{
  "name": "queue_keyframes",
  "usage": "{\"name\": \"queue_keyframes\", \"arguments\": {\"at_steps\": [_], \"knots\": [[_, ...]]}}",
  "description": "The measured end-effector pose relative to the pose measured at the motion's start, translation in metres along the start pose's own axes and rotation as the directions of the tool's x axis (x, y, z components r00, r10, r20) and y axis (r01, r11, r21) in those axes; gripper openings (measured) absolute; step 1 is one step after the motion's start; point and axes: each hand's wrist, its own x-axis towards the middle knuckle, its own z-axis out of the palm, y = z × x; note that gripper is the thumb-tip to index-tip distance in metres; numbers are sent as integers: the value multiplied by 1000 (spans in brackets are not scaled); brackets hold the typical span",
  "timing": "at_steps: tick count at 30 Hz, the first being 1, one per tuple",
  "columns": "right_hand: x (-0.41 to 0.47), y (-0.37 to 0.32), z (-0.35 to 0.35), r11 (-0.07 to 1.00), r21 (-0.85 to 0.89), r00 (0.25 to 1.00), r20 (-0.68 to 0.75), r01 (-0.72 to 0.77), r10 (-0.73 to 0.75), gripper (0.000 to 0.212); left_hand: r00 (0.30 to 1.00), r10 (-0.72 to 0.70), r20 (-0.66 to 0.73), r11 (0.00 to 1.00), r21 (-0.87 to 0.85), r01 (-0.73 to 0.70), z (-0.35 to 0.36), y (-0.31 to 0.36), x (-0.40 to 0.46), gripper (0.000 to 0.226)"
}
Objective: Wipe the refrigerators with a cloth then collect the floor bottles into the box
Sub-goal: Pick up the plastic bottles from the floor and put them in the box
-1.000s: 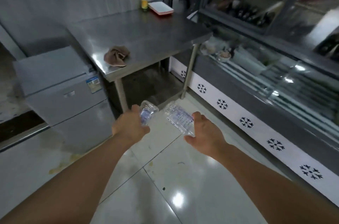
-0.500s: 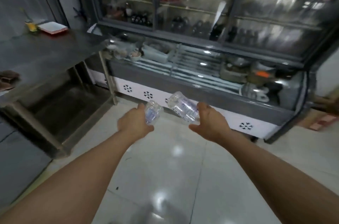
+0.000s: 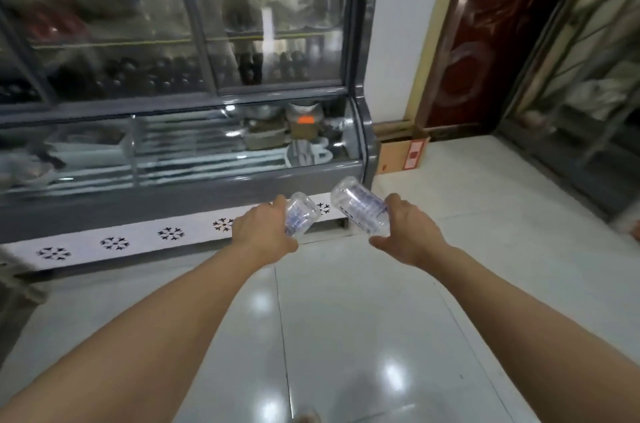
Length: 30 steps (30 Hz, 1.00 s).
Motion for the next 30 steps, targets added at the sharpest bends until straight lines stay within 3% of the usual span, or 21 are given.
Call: {"name": "queue_keyframes", "arguments": {"at_steps": [6,17,24,30], "knots": [[40,69,-22,987,-32,987,-34,-157,156,57,984,176,22,984,13,-176,11,70,83,58],[127,165,-67,929,-10,925,-97,-369,366,57,925,376,47,927,-4,-376,8,169,238,54],[165,266,-101,883,24,872,-147,-469,467,54,860,503,83,861,36,-507,7,281,299,49],[212,386,-136,882,38,867,-173,-469,468,55,864,497,82,866,21,-500,20,400,354,46]]}}
